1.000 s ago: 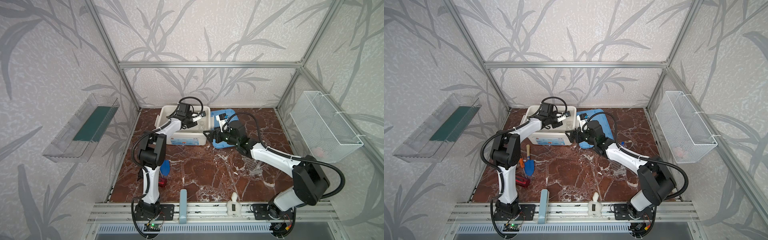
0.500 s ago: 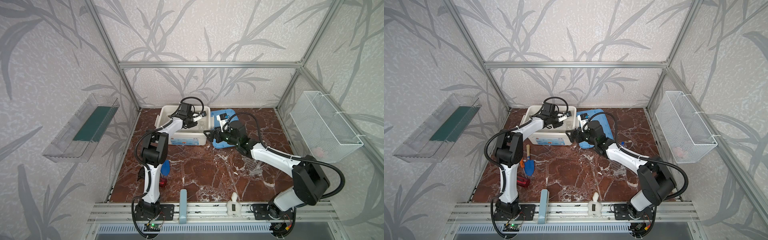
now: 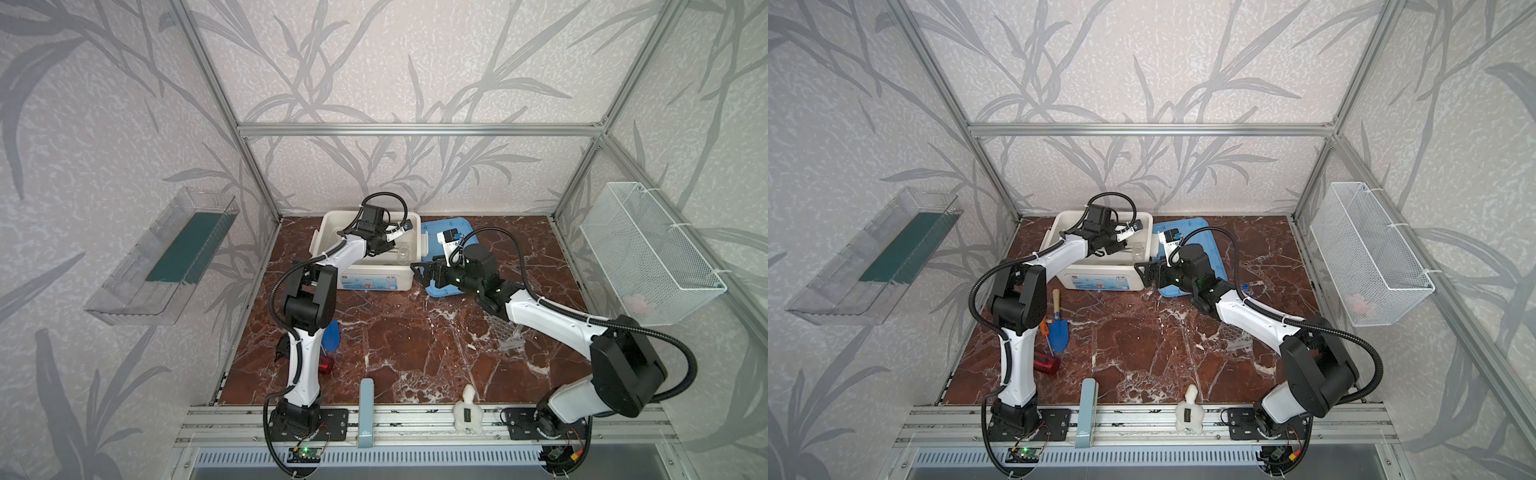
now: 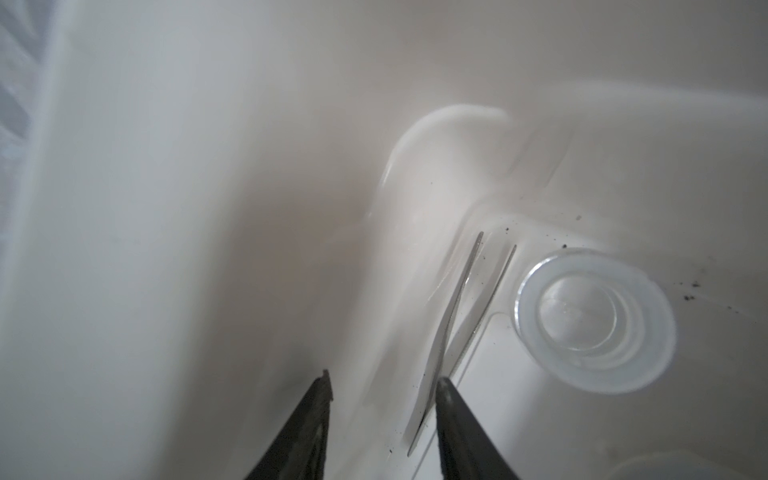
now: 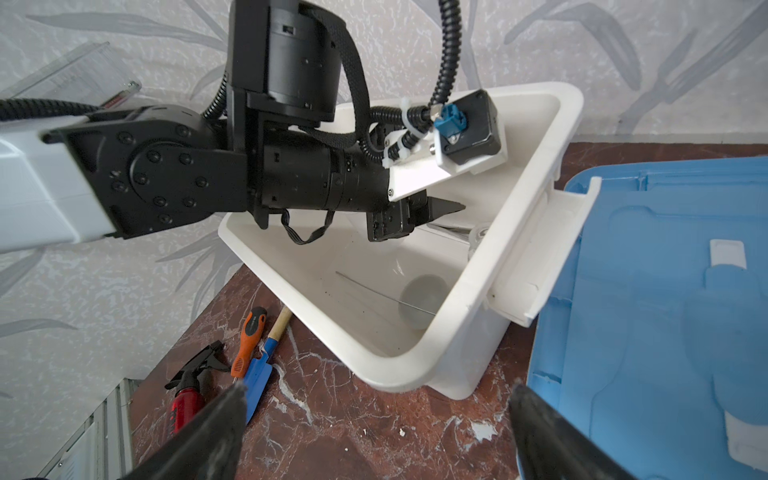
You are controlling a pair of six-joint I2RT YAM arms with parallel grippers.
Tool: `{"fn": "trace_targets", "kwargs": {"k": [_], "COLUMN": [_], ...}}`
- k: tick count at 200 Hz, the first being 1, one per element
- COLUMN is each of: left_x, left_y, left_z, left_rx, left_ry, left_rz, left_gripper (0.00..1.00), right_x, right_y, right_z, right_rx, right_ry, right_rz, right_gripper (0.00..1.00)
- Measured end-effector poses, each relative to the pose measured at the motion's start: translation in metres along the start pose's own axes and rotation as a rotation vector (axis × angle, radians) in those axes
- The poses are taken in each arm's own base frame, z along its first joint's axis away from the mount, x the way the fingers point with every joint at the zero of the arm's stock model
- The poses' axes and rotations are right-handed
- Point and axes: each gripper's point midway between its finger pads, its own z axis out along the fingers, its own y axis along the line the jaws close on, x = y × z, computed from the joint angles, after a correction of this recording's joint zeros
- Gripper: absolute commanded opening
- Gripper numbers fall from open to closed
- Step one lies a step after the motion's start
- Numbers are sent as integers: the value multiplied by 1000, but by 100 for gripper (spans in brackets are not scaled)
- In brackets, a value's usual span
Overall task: Organize the chemistry lab equipment
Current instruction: 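Open the left gripper and raise it from the bin while the right gripper draws back, then move right gripper to the blue lid's far edge while left gripper approaches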
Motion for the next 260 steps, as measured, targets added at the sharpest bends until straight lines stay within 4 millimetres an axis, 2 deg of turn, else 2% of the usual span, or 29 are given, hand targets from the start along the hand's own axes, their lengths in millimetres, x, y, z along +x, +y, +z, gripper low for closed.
{"fn": "trace_targets", "kwargs": {"k": [30,46,59,73,91,108,126,142,155,163,175,198,223,237,260], "left_x": [-11,-24,-37,-54,-83,-112,-135,-147,-143,-139,-132,-116,-97,-97,-105], "left_y": [12,29,44,65,95,112,112,97,79,67,48,4,-46,-65,-79], "left_z": [-15,-33,-54,-84,-131,-184,-238,-279,-296,-300,-295,-265,-237,-235,-245], "left_rx": [-38,-89,-135,-189,-262,-298,-270,-188,-106,-59,22,178,285,319,355], "left_ry": [-18,-43,-71,-108,-174,-262,-377,-492,-529,-535,-520,-436,-312,-269,-296], "left_rz": [-35,-78,-136,-225,-373,-558,-756,-950,-1089,-1159,-1254,-1394,-1484,-1481,-1484], "left_gripper": [55,62,69,78,95,99,99,99,99,99,99,99,99,99,99], "right_x": [-11,-20,-30,-45,-68,-89,-107,-112,-108,-102,-88,-47,-4,8,13], "right_y": [1,-7,-21,-37,-59,-76,-87,-100,-115,-126,-146,-193,-236,-254,-272], "right_z": [-12,-24,-36,-50,-68,-82,-90,-92,-88,-83,-76,-65,-60,-58,-52], "right_rx": [10,35,77,129,210,287,354,414,455,476,506,578,642,659,665], "right_ry": [-22,-33,-43,-56,-61,-48,-15,36,100,149,227,391,563,622,668], "right_rz": [-4,13,37,61,81,72,44,17,9,10,20,64,115,134,138], "right_gripper": [97,99,99,99,99,99,99,99,100,100,99,96,84,80,73]}}
